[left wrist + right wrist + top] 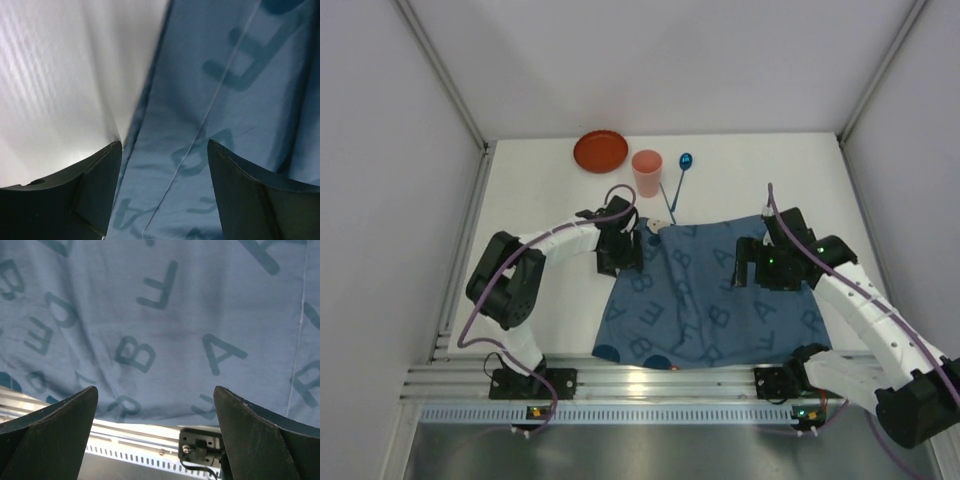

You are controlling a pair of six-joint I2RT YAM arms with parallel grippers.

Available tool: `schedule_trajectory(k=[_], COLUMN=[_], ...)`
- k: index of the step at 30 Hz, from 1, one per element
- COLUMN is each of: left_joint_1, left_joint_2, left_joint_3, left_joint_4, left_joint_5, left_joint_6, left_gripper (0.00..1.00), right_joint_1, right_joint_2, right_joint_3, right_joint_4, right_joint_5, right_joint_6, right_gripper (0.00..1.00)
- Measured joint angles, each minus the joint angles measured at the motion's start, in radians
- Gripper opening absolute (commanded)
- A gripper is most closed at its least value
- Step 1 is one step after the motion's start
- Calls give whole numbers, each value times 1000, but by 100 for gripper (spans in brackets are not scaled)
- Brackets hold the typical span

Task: Set the dinner table for one person

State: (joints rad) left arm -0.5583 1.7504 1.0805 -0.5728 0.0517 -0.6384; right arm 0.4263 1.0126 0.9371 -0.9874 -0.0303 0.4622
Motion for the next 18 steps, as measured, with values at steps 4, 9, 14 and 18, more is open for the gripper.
schedule_trajectory(k=[4, 9, 14, 18], left_joint_1=[-30, -66, -73, -78], left_joint_2=[79, 118, 85, 12], left_joint_3=[95, 114, 57, -24], left_joint_4=[14, 69, 135, 122], left_joint_5=[3, 28, 40, 2], left_joint_6=[18, 16, -1, -14], left_gripper=[49, 0, 0, 0], right_joint_1=[-54, -121, -202, -249], right_joint_2=[49, 179, 404, 642], right_joint_3=[-12, -12, -11, 37], right_joint_4=[7, 76, 216, 267], right_joint_5=[-11, -41, -81, -107], right_joint_6=[-18, -37, -56, -81], right_gripper=[100, 100, 89, 39])
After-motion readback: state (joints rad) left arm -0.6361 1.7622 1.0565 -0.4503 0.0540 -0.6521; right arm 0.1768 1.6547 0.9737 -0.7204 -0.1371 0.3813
